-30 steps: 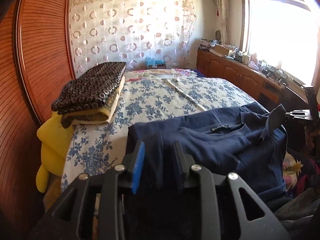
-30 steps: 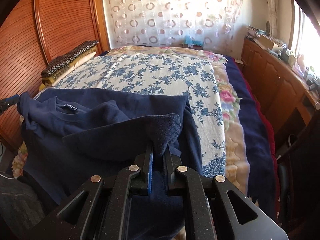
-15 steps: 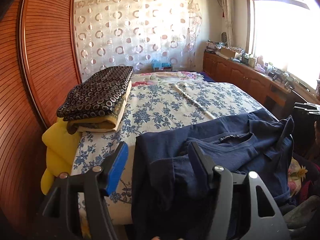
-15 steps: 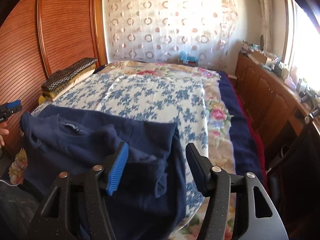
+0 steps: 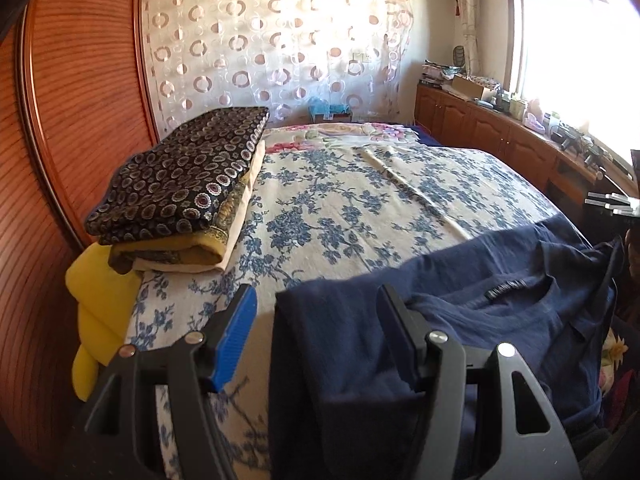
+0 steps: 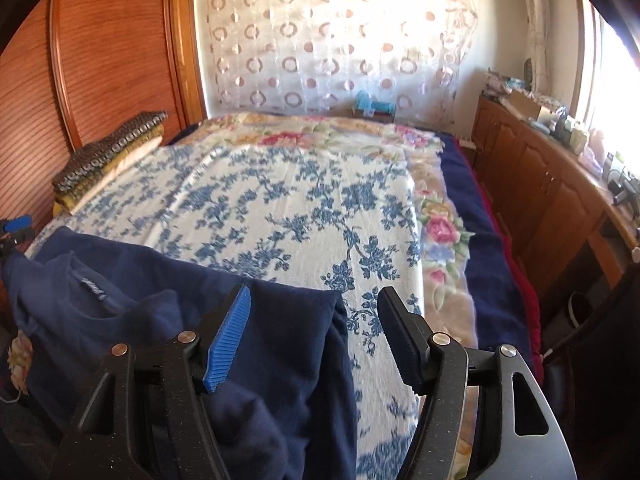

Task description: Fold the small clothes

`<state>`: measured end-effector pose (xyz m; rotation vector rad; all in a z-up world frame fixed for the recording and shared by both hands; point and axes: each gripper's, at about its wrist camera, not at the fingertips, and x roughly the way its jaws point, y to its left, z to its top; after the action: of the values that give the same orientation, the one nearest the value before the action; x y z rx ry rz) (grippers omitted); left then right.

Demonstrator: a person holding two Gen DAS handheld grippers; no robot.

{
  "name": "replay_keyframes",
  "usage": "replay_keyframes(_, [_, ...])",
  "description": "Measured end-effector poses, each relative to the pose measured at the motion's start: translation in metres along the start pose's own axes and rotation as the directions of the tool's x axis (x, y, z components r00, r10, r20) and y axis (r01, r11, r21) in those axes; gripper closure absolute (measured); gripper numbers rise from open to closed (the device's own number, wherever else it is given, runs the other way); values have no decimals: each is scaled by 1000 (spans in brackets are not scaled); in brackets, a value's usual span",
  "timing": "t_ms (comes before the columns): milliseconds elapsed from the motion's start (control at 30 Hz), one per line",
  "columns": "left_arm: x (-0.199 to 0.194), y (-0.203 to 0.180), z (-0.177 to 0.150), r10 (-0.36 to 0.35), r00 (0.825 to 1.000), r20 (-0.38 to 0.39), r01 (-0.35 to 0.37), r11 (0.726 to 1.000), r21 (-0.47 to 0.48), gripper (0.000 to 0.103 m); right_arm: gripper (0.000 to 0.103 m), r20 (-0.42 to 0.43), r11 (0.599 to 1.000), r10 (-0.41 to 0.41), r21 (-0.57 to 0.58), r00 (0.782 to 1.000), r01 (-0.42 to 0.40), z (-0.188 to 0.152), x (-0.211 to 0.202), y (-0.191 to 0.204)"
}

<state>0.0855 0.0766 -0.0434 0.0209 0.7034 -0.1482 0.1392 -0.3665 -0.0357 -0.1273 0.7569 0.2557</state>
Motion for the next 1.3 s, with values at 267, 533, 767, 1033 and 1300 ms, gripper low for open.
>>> replay_keyframes(267, [44,28,10,41,994,-104,-42,999,-6,42,36,-114,1000,11,22,993,-9,-7,43,-16])
replay_keyframes(533, [66,26,-4,9,988,-157,-13,1000,-27,42,36,-148,999,28,27,989,-24,-18,56,-17])
replay_keyframes(767, [72,26,-9,-7,986,-169,-3,998,-56,42,35,-130,998,45,46,990,-40,-19,57,-19])
replay_keyframes(1033, [73,27,-11,-20,986,-164,5,996,-92,42,45,-119,997,71,43,990,-67,-21,56,-18])
replay_keyframes(1300, [68,23,-12,-126,979,-163,109,988,-107,76,93,-116,991,132,20,984,-130,-21,51,-6])
